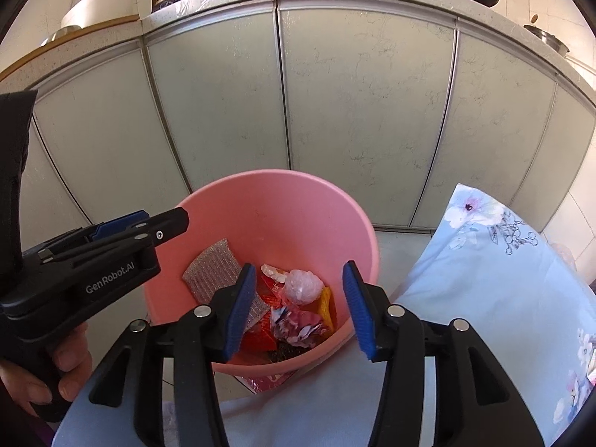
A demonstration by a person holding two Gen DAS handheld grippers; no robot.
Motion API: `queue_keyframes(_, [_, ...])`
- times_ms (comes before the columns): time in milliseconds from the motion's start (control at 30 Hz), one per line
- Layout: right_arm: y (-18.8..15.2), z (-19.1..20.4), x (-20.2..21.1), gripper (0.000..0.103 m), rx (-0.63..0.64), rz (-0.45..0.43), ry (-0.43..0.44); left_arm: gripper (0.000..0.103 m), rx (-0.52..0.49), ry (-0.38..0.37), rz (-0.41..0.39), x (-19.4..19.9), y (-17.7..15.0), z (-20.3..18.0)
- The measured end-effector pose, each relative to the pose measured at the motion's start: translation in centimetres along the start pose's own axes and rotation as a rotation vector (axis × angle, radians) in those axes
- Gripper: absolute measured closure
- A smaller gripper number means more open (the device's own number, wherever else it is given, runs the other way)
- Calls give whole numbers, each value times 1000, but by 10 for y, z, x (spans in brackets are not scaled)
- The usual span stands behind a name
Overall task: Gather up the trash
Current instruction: 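Open both tools to drop the silver pad and red cloth into the bin, then move both open tools back over the table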
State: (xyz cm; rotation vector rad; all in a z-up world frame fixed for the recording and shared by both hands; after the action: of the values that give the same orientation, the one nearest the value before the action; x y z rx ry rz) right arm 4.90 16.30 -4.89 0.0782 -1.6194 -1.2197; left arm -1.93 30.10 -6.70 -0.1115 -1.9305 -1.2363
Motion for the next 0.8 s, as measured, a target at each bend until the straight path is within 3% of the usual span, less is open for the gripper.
queue_keyframes(433, [6,-11,73,46,7,-140,-174,55,-52,-51,-30,39,-5,-21])
queue_keyframes(800, [2,-33,118,46,-46,-181,-281,55,-115,-107,-40,67,-13,-55])
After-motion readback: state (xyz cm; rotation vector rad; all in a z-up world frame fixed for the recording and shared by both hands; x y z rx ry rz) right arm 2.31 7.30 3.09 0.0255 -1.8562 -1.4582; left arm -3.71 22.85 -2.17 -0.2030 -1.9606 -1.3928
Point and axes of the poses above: each gripper's, at about its wrist camera, not at the fingertips, and x roughly against the way its jaws point, z to its left, y to its top, the point moved 3 cm from there along -x, roughly the way its jaws point, and after that the axes turned 1 degree about -z, right-handed, at the moved point
